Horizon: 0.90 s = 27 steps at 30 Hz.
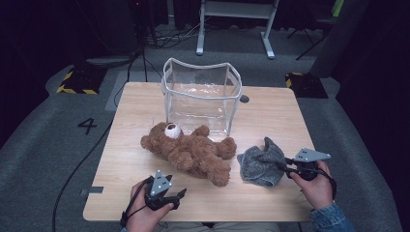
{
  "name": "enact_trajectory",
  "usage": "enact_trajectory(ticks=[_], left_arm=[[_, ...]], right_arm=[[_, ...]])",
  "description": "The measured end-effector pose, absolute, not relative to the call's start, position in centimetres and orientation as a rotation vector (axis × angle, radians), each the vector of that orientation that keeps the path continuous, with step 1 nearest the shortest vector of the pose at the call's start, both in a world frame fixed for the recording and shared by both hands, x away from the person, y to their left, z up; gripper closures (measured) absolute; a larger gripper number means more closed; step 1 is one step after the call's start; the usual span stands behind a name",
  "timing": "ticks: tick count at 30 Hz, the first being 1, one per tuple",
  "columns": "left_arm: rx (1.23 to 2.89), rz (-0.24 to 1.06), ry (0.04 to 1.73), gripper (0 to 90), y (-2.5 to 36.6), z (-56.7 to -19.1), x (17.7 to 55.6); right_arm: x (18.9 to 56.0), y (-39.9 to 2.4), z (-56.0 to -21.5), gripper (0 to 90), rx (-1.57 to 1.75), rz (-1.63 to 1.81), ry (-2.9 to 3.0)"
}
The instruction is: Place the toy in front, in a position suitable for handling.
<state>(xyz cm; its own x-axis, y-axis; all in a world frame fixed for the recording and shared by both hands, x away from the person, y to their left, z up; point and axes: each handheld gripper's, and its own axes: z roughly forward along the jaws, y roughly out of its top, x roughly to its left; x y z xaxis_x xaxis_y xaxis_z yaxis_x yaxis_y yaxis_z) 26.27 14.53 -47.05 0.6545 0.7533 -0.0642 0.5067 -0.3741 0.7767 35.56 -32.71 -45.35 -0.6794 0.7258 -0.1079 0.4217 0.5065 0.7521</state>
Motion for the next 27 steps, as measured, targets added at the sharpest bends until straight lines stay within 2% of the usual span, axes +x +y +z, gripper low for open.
enact_trajectory(ticks=[1, 2, 5, 11, 12, 14, 15, 16, 17, 20, 22, 25, 26, 27], left_arm=[[2.043, 0.395, 0.991, 31.9, 15.0, -47.0, 26.4], [2.036, 0.397, 1.003, 31.7, 15.3, -47.0, 26.4], [1.999, 0.42, 1.039, 31.6, 16.5, -46.7, 26.7], [1.986, 0.451, 1.061, 31.5, 17.3, -46.6, 26.7], [1.981, 0.452, 1.065, 31.5, 17.5, -46.5, 26.7], [1.976, 0.457, 1.068, 31.4, 17.5, -46.5, 26.7], [1.971, 0.471, 1.072, 31.4, 17.8, -46.4, 26.7], [1.971, 0.471, 1.072, 31.4, 17.8, -46.4, 26.7], [1.965, 0.479, 1.073, 31.4, 17.9, -46.3, 26.6], [1.967, 0.474, 1.07, 31.3, 18.0, -46.3, 26.6], [1.967, 0.473, 1.064, 31.3, 17.9, -46.3, 26.6], [1.964, 0.462, 1.054, 31.2, 18.0, -46.3, 26.6], [1.962, 0.47, 1.059, 31.2, 18.1, -46.3, 26.6], [1.96, 0.472, 1.059, 31.2, 18.2, -46.3, 26.6]], right_arm=[[35.6, -32.7, -45.3, 54.6, 0.947, 1.005, 2.341], [35.7, -32.8, -45.2, 43.1, 0.982, 1.004, 2.303], [34.8, -31.7, -43.8, 27.1, 0.975, 1.083, 2.22], [32.8, -27.6, -41.7, 28.2, 0.825, 1.291, 2.304], [32.0, -24.9, -41.5, 27.1, 0.733, 1.358, 2.378], [31.7, -23.9, -41.5, 26.5, 0.702, 1.365, 2.408], [31.1, -21.2, -41.6, 25.2, 0.604, 1.389, 2.479], [31.1, -21.2, -41.6, 25.2, 0.604, 1.389, 2.479], [30.8, -19.2, -41.5, 24.7, 0.538, 1.403, 2.511], [30.7, -17.7, -41.5, 23.5, 0.497, 1.39, 2.517], [31.3, -15.2, -42.1, 20.6, 0.459, 1.303, 2.535], [31.9, -14.3, -42.7, 19.9, 0.477, 1.234, 2.536], [32.4, -14.0, -43.2, 21.6, 0.499, 1.208, 2.534], [32.6, -13.9, -43.4, 34.9, 0.506, 1.205, 2.539]])
